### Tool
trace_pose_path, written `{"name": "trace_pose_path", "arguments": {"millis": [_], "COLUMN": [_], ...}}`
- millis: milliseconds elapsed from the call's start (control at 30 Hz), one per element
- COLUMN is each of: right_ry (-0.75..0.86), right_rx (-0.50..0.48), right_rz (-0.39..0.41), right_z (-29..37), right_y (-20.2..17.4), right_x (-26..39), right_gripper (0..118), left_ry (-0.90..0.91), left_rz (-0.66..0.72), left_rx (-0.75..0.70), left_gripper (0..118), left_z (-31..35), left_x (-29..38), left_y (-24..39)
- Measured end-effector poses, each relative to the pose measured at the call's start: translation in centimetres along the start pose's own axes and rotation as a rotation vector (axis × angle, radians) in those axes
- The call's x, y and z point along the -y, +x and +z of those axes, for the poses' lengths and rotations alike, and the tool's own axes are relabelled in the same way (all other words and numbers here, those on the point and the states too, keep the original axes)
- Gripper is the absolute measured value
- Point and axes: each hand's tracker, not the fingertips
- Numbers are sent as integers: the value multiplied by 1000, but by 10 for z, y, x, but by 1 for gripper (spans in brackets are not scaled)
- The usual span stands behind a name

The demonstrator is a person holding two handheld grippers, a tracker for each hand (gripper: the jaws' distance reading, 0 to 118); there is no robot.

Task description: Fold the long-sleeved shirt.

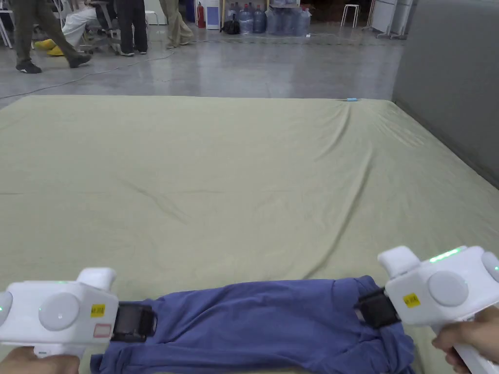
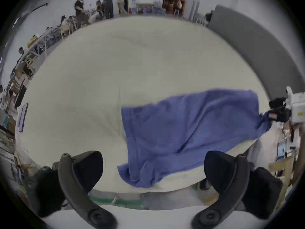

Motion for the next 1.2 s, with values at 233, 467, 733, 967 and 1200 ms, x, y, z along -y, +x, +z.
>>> {"name": "trace_pose_path", "arguments": {"millis": [233, 467, 733, 967, 1200], "right_ry": [206, 219, 274, 309, 280], "right_rx": [81, 84, 2, 25, -5], "right_rz": [-72, -114, -127, -168, -207], "right_z": [18, -1, 20, 19, 16], "right_y": [-38, -64, -77, -93, -98], "right_x": [-61, -59, -44, -32, -25], "right_gripper": [28, 0, 0, 0, 0], "left_ry": [277, 236, 111, 12, -75], "left_rz": [-63, -35, 291, 444, 588], "left_rx": [-122, -89, 315, 556, 656], "left_gripper": [50, 0, 118, 117, 117], "left_z": [40, 23, 13, -32, -81], "left_x": [-39, -37, -15, 20, 45], "left_y": [49, 50, -36, -107, -106]}}
